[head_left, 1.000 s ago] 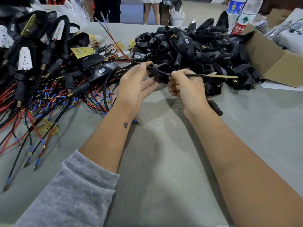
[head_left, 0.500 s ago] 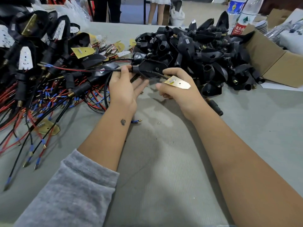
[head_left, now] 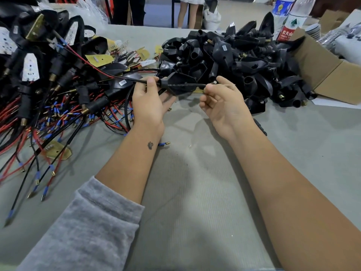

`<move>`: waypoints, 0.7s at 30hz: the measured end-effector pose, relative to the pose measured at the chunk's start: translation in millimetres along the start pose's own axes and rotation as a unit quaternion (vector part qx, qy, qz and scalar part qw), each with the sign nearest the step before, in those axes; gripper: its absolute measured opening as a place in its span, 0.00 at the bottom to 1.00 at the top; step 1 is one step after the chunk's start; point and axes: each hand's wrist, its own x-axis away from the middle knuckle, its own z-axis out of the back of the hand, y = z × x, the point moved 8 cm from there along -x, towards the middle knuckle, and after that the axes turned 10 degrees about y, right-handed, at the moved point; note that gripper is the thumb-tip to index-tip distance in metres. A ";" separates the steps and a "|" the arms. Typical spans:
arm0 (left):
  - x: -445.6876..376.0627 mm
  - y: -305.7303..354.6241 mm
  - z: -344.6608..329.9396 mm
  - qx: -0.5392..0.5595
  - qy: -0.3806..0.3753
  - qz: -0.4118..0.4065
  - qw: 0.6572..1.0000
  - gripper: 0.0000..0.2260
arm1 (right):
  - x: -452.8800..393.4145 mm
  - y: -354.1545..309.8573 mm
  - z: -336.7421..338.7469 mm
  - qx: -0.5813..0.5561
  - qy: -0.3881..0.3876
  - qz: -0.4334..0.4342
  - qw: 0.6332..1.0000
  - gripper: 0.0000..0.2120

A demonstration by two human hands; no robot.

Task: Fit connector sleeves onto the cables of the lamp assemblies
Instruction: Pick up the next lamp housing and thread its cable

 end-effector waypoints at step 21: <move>-11.4 -10.6 1.3 0.046 -0.015 0.070 0.996 0.07 | -4.8 -2.0 5.5 0.129 0.005 0.048 0.991 0.04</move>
